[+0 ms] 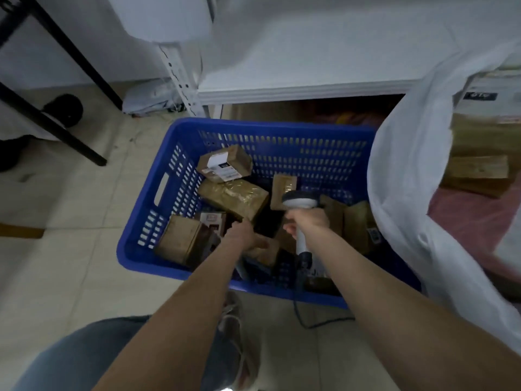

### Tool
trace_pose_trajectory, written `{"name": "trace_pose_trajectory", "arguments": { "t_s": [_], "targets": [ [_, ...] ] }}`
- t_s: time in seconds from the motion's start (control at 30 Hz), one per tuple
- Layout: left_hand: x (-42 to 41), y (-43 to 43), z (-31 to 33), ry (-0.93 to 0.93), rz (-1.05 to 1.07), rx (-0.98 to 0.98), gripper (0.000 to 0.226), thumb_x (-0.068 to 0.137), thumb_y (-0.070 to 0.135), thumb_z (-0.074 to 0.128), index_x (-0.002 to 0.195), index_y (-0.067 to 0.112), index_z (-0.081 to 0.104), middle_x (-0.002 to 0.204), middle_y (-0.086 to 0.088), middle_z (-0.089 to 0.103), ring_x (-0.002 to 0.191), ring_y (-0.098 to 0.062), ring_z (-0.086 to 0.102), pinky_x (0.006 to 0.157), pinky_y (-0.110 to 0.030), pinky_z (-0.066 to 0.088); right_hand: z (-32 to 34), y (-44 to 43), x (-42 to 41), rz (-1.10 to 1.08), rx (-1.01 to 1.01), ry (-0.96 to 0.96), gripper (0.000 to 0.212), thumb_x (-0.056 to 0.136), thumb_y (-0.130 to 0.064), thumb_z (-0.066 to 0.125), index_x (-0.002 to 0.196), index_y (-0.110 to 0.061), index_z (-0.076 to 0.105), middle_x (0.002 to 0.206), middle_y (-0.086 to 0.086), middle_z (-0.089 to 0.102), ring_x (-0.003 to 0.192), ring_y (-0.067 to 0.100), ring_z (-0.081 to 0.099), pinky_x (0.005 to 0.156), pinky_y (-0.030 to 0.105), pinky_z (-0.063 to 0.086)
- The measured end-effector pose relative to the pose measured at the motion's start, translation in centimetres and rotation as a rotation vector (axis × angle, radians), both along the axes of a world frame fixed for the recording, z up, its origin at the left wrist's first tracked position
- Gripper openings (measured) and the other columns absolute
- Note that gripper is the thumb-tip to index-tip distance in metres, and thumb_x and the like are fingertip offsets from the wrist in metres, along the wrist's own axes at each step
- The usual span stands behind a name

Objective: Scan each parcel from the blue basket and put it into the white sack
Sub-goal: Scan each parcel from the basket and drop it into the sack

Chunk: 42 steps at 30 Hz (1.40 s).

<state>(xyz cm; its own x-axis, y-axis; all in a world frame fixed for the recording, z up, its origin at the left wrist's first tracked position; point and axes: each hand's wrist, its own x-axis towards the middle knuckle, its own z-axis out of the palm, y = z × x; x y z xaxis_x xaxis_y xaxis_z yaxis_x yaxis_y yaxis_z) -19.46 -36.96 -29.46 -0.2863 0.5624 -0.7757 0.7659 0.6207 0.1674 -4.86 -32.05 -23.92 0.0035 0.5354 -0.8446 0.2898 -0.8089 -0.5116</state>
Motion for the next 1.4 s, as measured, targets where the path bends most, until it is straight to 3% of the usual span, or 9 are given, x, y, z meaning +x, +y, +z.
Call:
{"name": "trace_pose_trajectory", "arguments": {
  "t_s": [0.23,0.37,0.5,0.63,0.73,0.87,1.0,1.2,1.4],
  "targets": [
    [4.0,1.8,-8.0,0.085,0.057,-0.174,0.115,0.079,0.058,0.066,0.151,0.019,-0.015,0.157,-0.019,-0.015,0.144,-0.041,0.003,0.11,-0.06,0.021,-5.1,2.6,-0.2,-0.037,-0.266,0.072,0.025,0.097,-0.01,0.053,0.119,0.003,0.056,0.082,0.011,0.063,0.059,0.016,0.054,0.057,0.024,0.042],
    [4.1,1.8,-8.8,0.166,0.078,-0.105,0.095,0.079,0.05,0.068,0.148,0.015,0.014,0.144,-0.016,0.016,0.13,-0.039,0.027,0.103,-0.054,0.036,-5.9,2.7,0.0,-0.063,-0.301,0.099,0.012,0.097,-0.012,0.053,0.089,-0.004,0.057,0.086,0.009,0.064,0.058,0.013,0.054,0.055,0.023,0.04],
    [1.7,2.2,-5.6,0.066,0.243,-0.028,0.088,0.076,0.058,0.067,0.14,0.013,0.028,0.141,-0.014,0.023,0.129,-0.037,0.033,0.102,-0.046,0.037,-4.5,2.3,0.7,-0.116,-0.227,0.106,0.018,0.094,-0.012,0.057,0.077,-0.006,0.056,0.072,0.008,0.059,0.058,0.014,0.052,0.056,0.024,0.043],
    [-2.6,2.2,0.3,-0.254,0.499,0.166,0.068,0.083,0.051,0.063,0.136,0.01,0.045,0.138,-0.006,0.046,0.127,-0.032,0.043,0.11,-0.043,0.035,-0.8,0.9,1.5,-0.191,-0.049,0.132,0.011,0.09,-0.006,0.062,0.079,-0.006,0.061,0.071,0.006,0.056,0.062,0.015,0.052,0.061,0.026,0.048],
    [-3.9,1.2,5.9,-0.481,0.815,0.258,0.064,0.087,0.053,0.059,0.134,0.014,0.043,0.129,-0.005,0.046,0.122,-0.032,0.047,0.101,-0.045,0.043,2.6,-0.9,2.3,-0.245,0.102,0.158,0.005,0.088,-0.005,0.065,0.091,-0.001,0.064,0.073,0.008,0.058,0.065,0.017,0.055,0.062,0.027,0.051],
    [-3.4,-1.4,12.4,-0.745,0.945,0.308,0.058,0.087,0.057,0.055,0.127,0.016,0.049,0.114,-0.007,0.057,0.102,-0.029,0.056,0.083,-0.045,0.049,7.2,-3.4,2.9,-0.269,0.243,0.24,0.011,0.085,-0.006,0.07,0.086,-0.005,0.059,0.081,0.011,0.06,0.076,0.021,0.059,0.066,0.031,0.054],
    [-2.5,-3.9,15.9,-1.006,1.047,0.342,0.079,0.071,0.067,0.061,0.133,0.019,0.051,0.129,-0.014,0.057,0.112,-0.037,0.057,0.078,-0.053,0.053,11.0,-5.5,3.8,-0.294,0.371,0.337,0.022,0.082,-0.009,0.074,0.099,-0.007,0.061,0.093,0.008,0.063,0.084,0.018,0.06,0.071,0.031,0.056],
    [1.2,-6.8,18.4,-1.154,0.847,0.297,0.075,0.088,0.07,0.028,0.137,0.015,0.041,0.126,-0.022,0.054,0.103,-0.043,0.061,0.081,-0.059,0.051,13.2,-7.7,4.3,-0.347,0.489,0.326,0.053,0.062,-0.03,0.084,0.108,-0.01,0.066,0.105,0.007,0.071,0.098,0.026,0.066,0.095,0.048,0.051],
    [3.7,-7.7,20.2,-1.094,0.787,0.508,0.03,0.095,0.03,0.046,0.115,0.012,0.056,0.113,-0.013,0.059,0.102,-0.026,0.058,0.084,-0.045,0.053,14.8,-9.5,5.6,-0.245,0.607,0.192,0.041,0.071,-0.016,0.081,0.109,-0.008,0.068,0.106,0.007,0.072,0.099,0.025,0.067,0.094,0.046,0.052]
  ]
}}
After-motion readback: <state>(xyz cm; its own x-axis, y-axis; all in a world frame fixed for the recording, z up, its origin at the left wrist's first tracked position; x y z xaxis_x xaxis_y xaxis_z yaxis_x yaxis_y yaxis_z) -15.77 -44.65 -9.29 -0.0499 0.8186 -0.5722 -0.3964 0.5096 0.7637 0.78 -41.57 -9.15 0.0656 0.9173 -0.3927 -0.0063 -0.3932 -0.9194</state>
